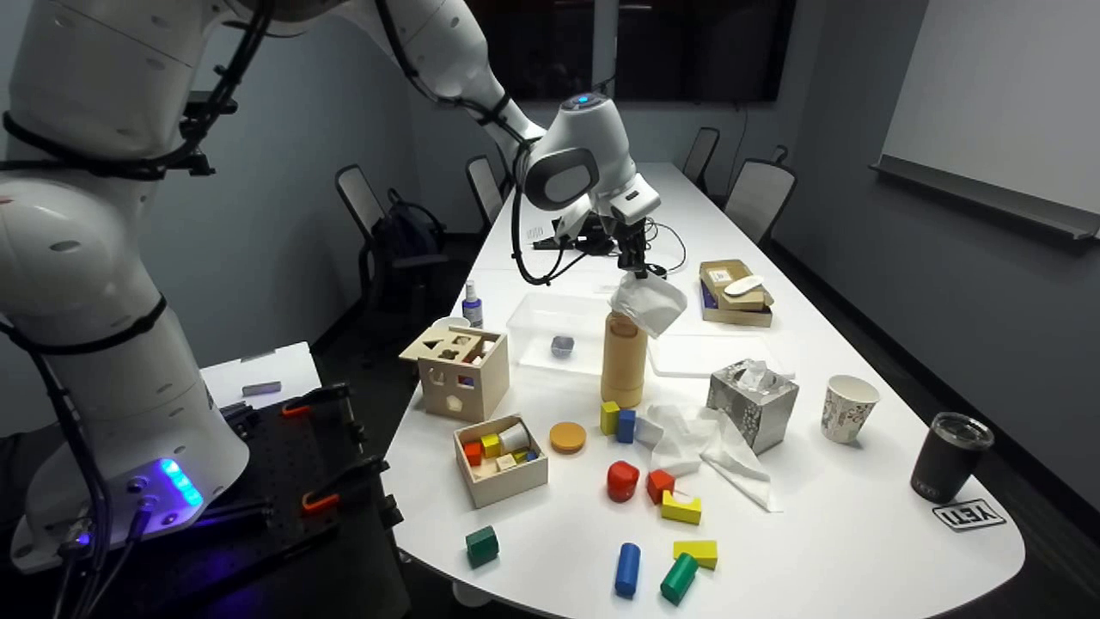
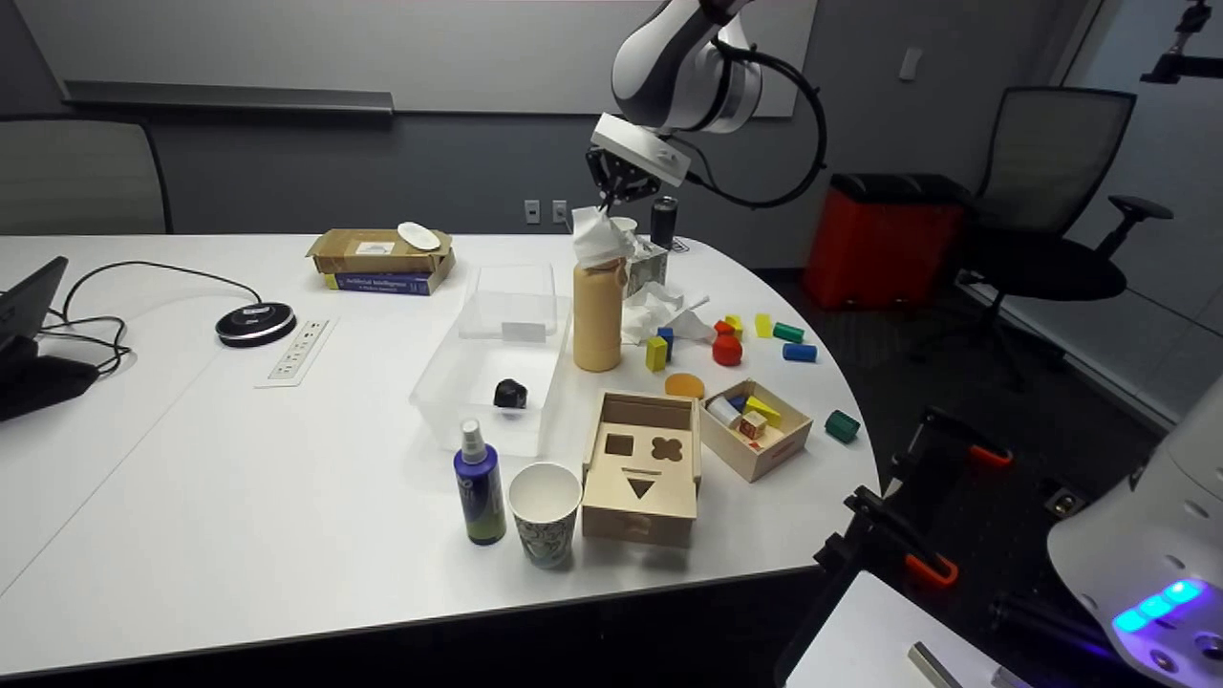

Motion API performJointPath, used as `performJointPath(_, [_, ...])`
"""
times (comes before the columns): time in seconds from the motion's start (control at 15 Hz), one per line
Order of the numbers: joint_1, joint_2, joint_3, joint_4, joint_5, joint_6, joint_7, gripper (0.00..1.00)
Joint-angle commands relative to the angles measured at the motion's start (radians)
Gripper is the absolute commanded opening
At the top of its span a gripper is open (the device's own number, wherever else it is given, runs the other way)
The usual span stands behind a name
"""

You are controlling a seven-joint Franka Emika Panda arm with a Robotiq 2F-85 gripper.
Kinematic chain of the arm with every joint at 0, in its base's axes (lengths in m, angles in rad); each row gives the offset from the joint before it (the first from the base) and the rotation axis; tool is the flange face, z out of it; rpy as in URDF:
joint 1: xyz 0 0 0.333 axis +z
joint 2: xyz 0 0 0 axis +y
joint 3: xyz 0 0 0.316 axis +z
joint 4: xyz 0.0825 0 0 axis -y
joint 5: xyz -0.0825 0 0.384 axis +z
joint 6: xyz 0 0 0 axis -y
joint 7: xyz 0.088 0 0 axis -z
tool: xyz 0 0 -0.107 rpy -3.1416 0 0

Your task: Pick up the wipe and clean the bottle

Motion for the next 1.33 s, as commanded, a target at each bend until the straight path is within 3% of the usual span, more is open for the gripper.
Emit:
performJointPath(0.0, [0.024, 0.019, -0.005, 0.018, 0.033, 0.053, 0.025, 0.00])
performJointPath(0.4, [0.024, 0.023, 0.014, 0.030, 0.069, -0.008, 0.025, 0.00])
performJointPath(0.8, [-0.003, -0.001, 0.052, 0.069, 0.102, -0.225, 0.021, 0.00])
performJointPath(1.27, [0.011, 0.017, -0.045, 0.145, 0.014, -0.423, 0.110, 0.00])
